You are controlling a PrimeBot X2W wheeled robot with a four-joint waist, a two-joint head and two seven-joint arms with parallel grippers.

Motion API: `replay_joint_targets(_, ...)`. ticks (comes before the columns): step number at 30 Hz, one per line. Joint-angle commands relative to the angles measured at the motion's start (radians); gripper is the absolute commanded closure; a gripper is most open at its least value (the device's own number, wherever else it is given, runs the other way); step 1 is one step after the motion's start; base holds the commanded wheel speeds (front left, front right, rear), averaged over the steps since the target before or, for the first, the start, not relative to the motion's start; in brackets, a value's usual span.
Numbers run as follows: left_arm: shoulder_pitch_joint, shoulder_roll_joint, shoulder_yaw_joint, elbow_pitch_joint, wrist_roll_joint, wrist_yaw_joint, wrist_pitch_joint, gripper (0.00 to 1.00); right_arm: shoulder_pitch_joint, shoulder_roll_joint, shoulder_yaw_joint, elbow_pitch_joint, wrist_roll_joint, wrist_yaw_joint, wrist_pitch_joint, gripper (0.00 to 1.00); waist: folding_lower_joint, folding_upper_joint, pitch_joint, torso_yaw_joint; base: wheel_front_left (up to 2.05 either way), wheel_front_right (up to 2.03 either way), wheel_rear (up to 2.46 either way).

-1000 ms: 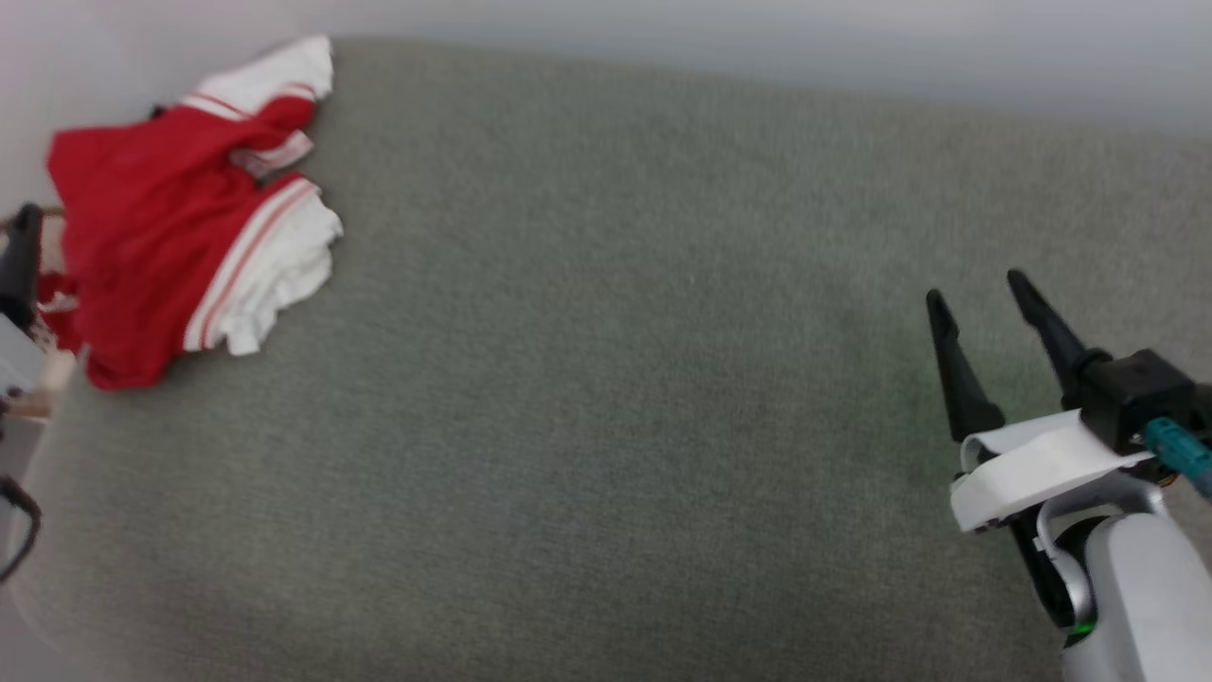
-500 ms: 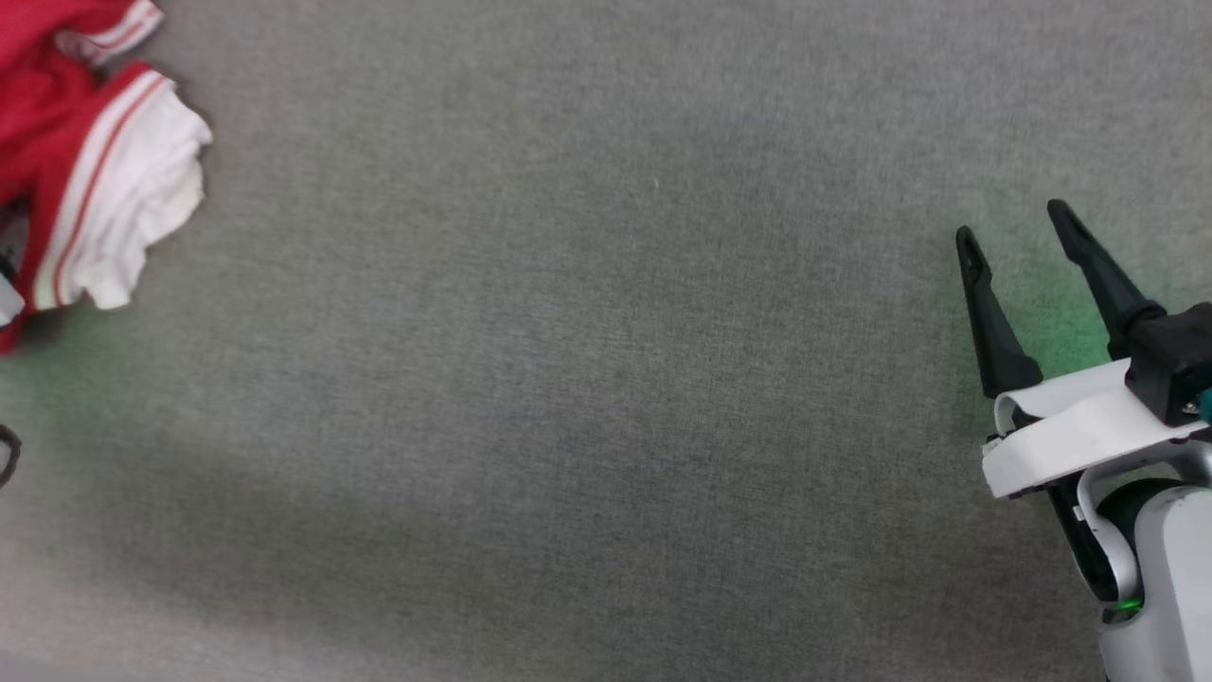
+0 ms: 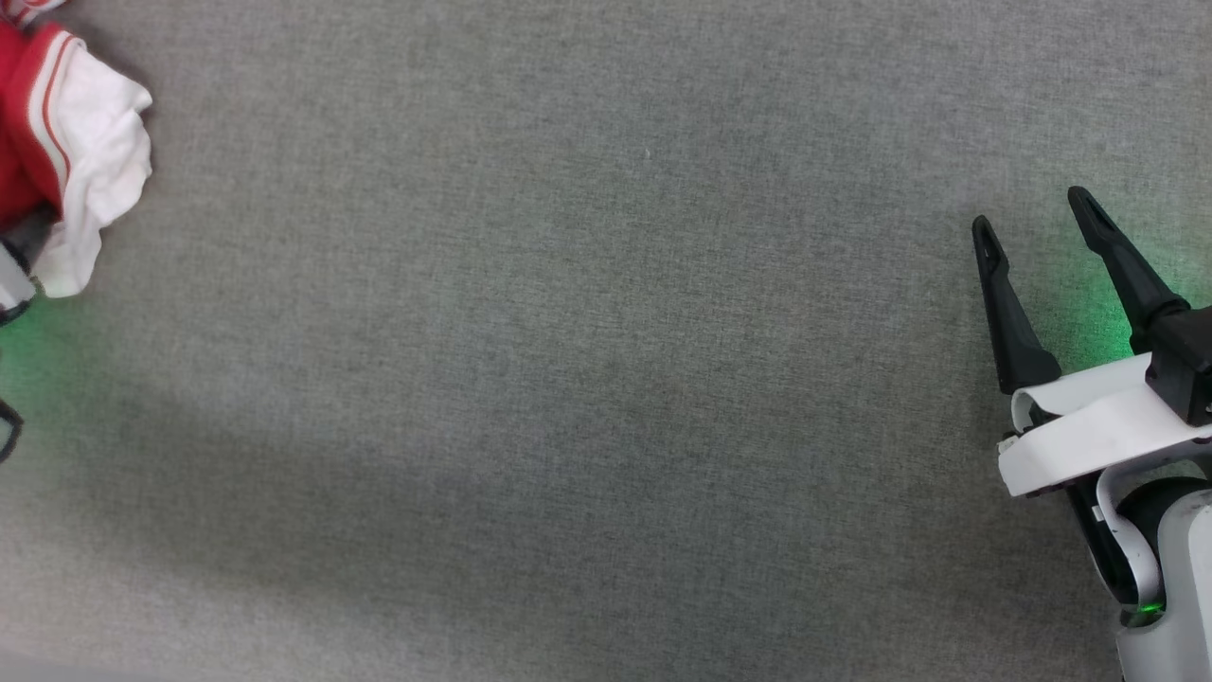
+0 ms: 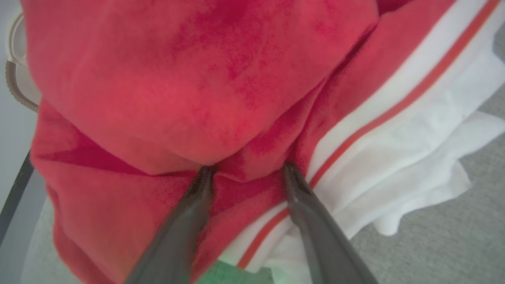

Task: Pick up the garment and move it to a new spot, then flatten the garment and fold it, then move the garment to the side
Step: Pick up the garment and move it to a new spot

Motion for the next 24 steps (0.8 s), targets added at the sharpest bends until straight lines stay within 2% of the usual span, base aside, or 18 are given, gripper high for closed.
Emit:
replay_joint_targets(1, 0.031, -0.033, -0.036, 0.022, 0.004, -0.002, 0.007, 1.0, 0.003, 0.002, -0.002, -0.004, -0.012, -0.001, 0.002, 0.0, 0.0, -0.0001, -0.003, 0.005, 0.0, 0.0, 0.0)
replay_joint_targets(13, -0.039, 0.076, -0.104, 0.003, -0.005, -0.001, -0.193, 1.0, 0.031, 0.023, -0.011, 0.07, 0.009, -0.001, -0.045, 0.0, 0.0, -0.0001, -0.133, 0.04, 0.0, 0.0, 0.0)
replay_joint_targets(19, -0.089, 0.134, -0.14, -0.055, 0.009, -0.001, -0.292, 1.0, 0.043, 0.043, -0.016, 0.13, 0.022, -0.001, -0.089, 0.0, 0.0, -0.0001, -0.234, 0.05, 0.0, 0.0, 0.0)
replay_joint_targets(24, -0.148, 0.17, -0.173, -0.125, 0.019, -0.001, -0.325, 1.0, 0.055, 0.058, -0.023, 0.176, 0.032, -0.001, -0.121, 0.0, 0.0, -0.0001, -0.315, 0.053, 0.0, 0.0, 0.0)
